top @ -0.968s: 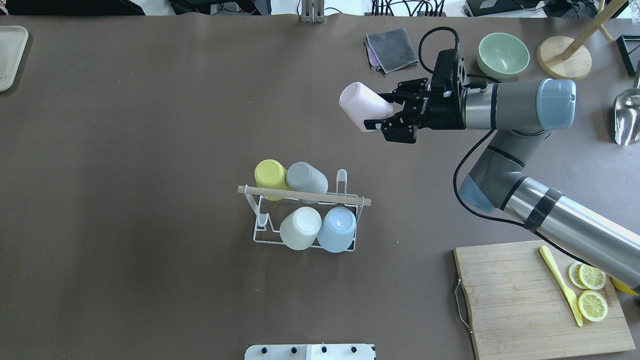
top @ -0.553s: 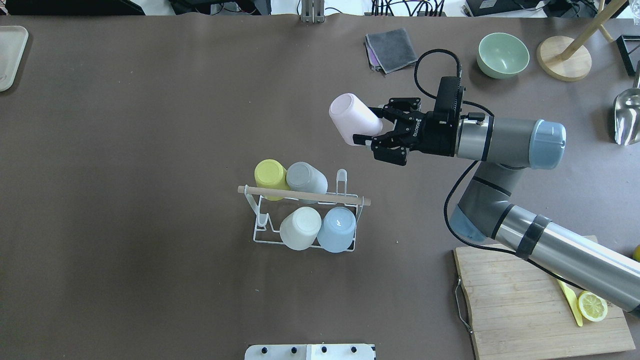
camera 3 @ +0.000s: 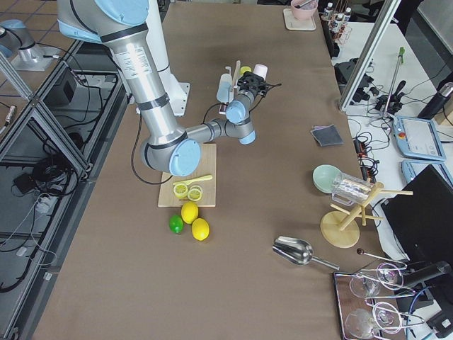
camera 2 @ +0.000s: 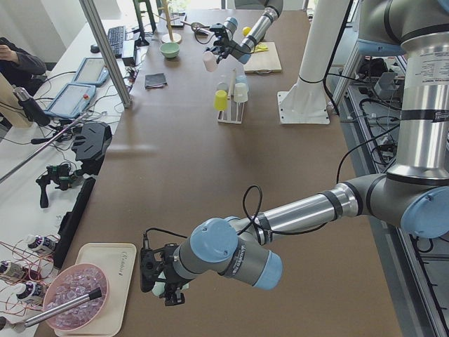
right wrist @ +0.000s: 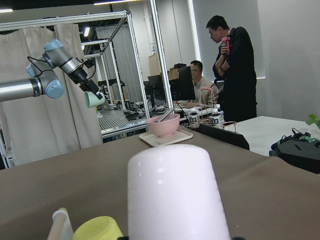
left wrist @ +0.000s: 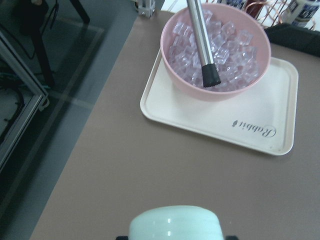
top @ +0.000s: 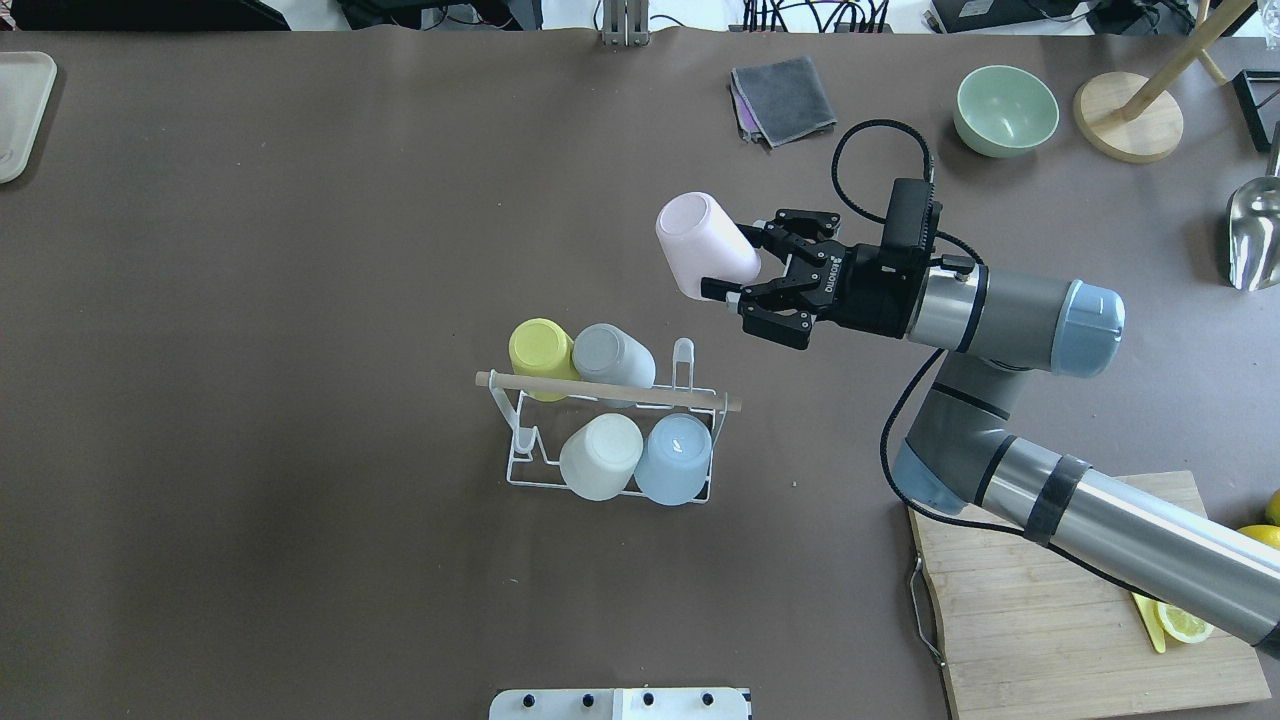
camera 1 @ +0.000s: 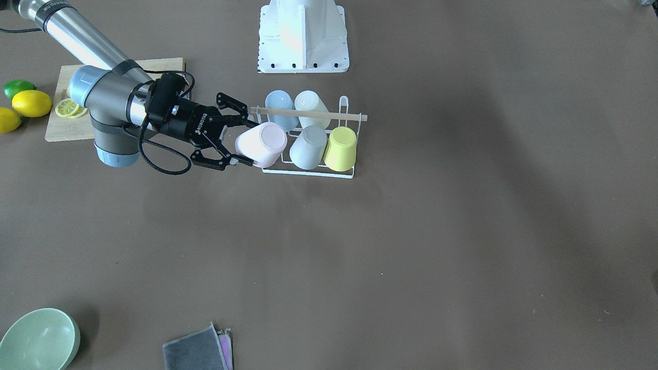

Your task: Place cup on cup holder

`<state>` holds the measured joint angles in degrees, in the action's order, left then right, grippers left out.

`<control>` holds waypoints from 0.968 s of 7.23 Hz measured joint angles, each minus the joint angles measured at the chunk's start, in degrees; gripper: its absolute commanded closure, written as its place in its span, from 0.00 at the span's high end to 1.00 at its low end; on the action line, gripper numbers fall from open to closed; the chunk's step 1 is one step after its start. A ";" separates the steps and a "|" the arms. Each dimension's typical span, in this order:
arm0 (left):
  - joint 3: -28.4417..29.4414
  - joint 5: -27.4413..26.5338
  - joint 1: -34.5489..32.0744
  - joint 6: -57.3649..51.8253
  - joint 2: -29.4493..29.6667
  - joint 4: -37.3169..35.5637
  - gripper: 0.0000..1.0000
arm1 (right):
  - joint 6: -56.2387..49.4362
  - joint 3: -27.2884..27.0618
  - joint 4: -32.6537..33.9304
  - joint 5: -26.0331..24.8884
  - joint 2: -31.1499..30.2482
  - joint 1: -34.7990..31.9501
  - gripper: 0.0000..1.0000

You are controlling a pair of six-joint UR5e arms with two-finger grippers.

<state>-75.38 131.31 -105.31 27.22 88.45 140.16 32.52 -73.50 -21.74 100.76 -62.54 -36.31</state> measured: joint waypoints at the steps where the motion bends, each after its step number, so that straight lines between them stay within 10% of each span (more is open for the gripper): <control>1: -0.07 -0.39 -0.09 3.15 -1.65 9.72 0.00 | -1.11 0.21 -0.28 -0.79 0.25 -0.01 0.64; 4: -0.23 -0.55 0.01 11.62 -5.53 35.22 0.00 | -5.04 0.40 -1.47 -1.70 0.56 0.58 0.64; 7: -3.13 -0.29 2.28 13.40 -0.68 45.16 0.00 | -5.59 1.02 -1.97 1.65 1.16 1.08 0.64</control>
<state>-78.51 131.02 -103.03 40.62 87.76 185.32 26.92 -72.47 -23.71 102.41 -61.38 -35.23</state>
